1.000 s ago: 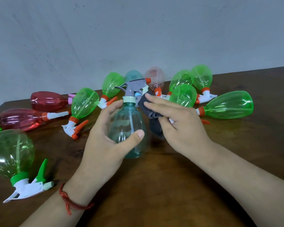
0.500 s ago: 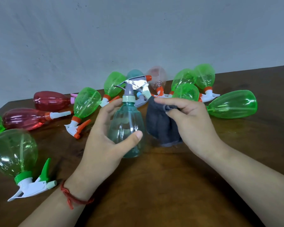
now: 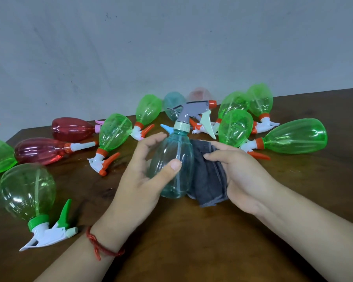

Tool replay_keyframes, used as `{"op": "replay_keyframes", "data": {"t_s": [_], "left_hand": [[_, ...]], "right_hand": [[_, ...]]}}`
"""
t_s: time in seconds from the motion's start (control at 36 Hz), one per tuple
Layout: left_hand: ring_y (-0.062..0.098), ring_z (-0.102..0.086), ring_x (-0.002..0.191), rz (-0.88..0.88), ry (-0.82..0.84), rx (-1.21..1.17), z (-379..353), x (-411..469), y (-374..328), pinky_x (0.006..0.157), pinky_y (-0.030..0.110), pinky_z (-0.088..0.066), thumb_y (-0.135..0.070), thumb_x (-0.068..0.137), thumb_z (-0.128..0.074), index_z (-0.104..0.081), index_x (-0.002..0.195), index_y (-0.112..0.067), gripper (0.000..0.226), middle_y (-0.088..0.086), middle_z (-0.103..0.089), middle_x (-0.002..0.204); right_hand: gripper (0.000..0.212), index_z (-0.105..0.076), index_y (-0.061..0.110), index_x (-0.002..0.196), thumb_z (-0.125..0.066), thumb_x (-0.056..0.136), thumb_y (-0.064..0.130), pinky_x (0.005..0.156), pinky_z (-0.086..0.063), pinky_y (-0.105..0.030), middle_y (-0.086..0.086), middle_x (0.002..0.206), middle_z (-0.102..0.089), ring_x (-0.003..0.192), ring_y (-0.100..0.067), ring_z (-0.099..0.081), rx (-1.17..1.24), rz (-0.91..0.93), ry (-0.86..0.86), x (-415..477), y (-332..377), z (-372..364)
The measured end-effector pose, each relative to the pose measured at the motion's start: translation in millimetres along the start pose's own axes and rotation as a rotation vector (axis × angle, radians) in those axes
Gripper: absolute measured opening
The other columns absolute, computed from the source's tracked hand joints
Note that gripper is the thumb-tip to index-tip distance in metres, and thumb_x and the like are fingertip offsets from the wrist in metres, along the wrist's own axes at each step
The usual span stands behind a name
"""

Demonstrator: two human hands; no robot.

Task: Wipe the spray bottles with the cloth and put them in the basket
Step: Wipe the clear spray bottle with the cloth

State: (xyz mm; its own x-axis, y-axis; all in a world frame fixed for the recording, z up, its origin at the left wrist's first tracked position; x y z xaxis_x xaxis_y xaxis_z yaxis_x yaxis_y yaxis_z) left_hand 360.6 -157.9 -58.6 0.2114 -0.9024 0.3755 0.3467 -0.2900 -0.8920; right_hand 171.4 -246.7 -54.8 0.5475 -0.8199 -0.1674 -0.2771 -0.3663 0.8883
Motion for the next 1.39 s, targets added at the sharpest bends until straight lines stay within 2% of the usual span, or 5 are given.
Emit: {"op": "replay_keyframes", "data": {"t_s": [0.47, 0.58, 0.81, 1.19, 1.39], "left_hand": [[-0.002, -0.064, 0.122, 0.091, -0.112, 0.040, -0.6, -4.3, -6.6, 0.093, 0.012, -0.052, -0.047, 0.106, -0.061, -0.053, 0.135, -0.037, 0.031, -0.028, -0.065, 0.125], [0.007, -0.062, 0.130, 0.083, -0.121, 0.128, 1.4, -3.0, 0.4, 0.101, 0.030, -0.059, -0.053, 0.081, -0.089, -0.048, 0.137, -0.043, 0.070, -0.020, -0.059, 0.135], [0.035, -0.071, 0.119, 0.091, -0.181, -0.281, 6.4, 0.6, 0.7, 0.098, 0.061, -0.058, -0.042, 0.083, -0.077, -0.056, 0.136, -0.036, 0.057, 0.007, -0.069, 0.133], [0.015, -0.067, 0.127, 0.091, -0.092, -0.071, -4.1, -4.5, -5.5, 0.106, 0.038, -0.051, -0.026, 0.117, -0.043, -0.066, 0.135, -0.031, 0.029, -0.009, -0.071, 0.134], [0.006, -0.070, 0.119, 0.128, -0.035, 0.081, -4.3, -7.1, -9.8, 0.097, 0.029, -0.058, -0.043, 0.084, -0.090, -0.055, 0.141, -0.036, 0.067, -0.022, -0.066, 0.131]], "right_hand": [[0.043, -0.081, 0.019, 0.115, -0.047, 0.103, -0.006, 0.087, -0.061, -0.061, -0.013, 0.112, -0.080, 0.104, -0.040, -0.076, -0.136, 0.164, -0.074, -5.0, 5.4, -9.1], [0.043, -0.080, 0.020, 0.118, -0.049, 0.103, -0.005, 0.097, -0.060, -0.053, -0.008, 0.115, -0.080, 0.108, -0.032, -0.076, -0.170, 0.182, -0.055, -6.9, 8.5, -9.6], [0.042, -0.083, 0.020, 0.109, -0.051, 0.100, -0.007, 0.106, -0.053, -0.060, -0.005, 0.111, -0.081, 0.111, -0.031, -0.075, -0.209, 0.259, -0.193, -3.2, 11.8, -6.7], [0.041, -0.080, 0.017, 0.114, -0.049, 0.101, -0.008, 0.088, -0.064, -0.050, -0.011, 0.108, -0.080, 0.103, -0.035, -0.077, -0.158, 0.233, -0.171, -2.2, 4.2, -4.6], [0.041, -0.081, 0.016, 0.114, -0.051, 0.099, -0.008, 0.105, -0.054, -0.061, -0.012, 0.112, -0.080, 0.109, -0.036, -0.075, -0.224, 0.268, -0.136, -2.2, 5.7, -4.1]]}}
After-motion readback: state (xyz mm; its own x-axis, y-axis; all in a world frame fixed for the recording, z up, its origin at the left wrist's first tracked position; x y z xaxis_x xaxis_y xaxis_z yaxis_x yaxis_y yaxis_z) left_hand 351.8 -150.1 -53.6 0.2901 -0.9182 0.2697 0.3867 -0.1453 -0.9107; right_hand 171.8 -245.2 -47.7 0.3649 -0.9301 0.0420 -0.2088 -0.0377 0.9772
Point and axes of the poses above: each hand's wrist, its own x-axis towards the middle knuckle, its own z-axis out of the back of the hand, y = z × x, the point moved 1 cm from there along x, towards the middle knuckle
